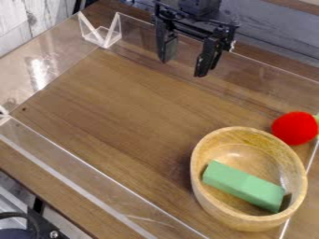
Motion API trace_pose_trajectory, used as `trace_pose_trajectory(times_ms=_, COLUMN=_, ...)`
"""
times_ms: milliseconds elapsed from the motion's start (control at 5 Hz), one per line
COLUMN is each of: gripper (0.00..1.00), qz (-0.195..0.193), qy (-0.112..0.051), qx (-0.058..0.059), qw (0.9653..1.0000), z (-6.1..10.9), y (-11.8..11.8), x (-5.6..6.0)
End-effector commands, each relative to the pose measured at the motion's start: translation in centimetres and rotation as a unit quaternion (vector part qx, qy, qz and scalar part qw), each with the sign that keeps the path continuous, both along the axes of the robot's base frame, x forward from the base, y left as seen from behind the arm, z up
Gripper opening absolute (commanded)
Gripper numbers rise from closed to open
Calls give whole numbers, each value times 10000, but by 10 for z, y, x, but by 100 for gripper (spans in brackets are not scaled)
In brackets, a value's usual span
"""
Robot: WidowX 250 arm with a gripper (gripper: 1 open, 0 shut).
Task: Move the red object to the left side of the table
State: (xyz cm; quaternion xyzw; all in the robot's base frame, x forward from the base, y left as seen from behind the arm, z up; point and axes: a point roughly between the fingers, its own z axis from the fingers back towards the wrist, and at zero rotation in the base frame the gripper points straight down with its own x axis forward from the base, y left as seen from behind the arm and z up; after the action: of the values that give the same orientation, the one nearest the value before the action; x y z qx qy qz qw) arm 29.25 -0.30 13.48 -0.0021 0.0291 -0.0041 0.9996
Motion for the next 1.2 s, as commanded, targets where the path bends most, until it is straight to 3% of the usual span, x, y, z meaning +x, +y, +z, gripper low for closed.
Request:
trace_pose_trajectory(times_ms=0, gripper=100, qz=-499, qy=124, qx=-23, qw=9987, z=-16, y=-1, x=-1)
trace_pose_trajectory(times_ms=200, gripper=100, qz=-1463, qy=58, qx=-52, qw=9892, z=-26, y=-38, x=10)
trace_pose_trajectory(times_ms=400, gripper=100, qz=-2112, qy=-50, qx=-29, qw=9774, z=-34, y=-80, x=25)
trace_pose_trajectory(times_ms=600, gripper=100, qz=-2351, qy=-165, qx=-23, qw=9718, z=-45, y=-114, x=36)
trace_pose_trajectory(times_ms=800, gripper=100, qz=-2414, qy=-292, qx=-15, qw=9700, z=-54, y=-130, x=42)
trace_pose_trajectory(times_ms=1000, gripper=100, qz=-2684, qy=-380, qx=46, qw=9626, z=-63, y=-142, x=48)
